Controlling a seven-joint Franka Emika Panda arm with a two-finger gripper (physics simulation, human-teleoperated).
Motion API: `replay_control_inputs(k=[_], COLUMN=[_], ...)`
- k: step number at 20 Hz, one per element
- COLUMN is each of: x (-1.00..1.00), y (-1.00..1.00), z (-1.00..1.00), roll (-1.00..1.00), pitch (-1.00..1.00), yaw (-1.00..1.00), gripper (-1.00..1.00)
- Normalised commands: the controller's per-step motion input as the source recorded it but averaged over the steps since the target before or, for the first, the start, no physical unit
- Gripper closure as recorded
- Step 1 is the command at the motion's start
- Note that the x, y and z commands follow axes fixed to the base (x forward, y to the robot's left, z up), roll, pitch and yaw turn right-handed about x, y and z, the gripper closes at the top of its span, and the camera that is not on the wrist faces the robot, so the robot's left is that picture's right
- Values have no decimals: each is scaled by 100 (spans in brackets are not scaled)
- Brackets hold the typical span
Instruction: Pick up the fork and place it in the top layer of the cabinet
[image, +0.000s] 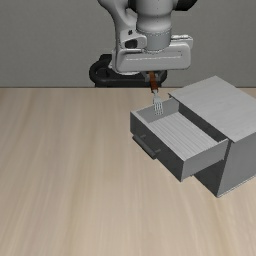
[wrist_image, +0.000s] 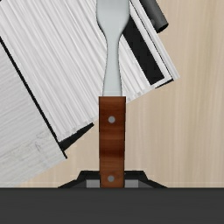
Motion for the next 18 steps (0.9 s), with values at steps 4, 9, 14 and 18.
replay_control_inputs(k=[4, 9, 14, 18], x=[0, 100, 0, 0], y=[100, 0, 0, 0], z=[0, 0, 0, 0], roll=[0, 0, 0, 0], pitch=[0, 0, 0, 0], yaw=[0, 0, 0, 0], gripper=[100, 100, -100, -100])
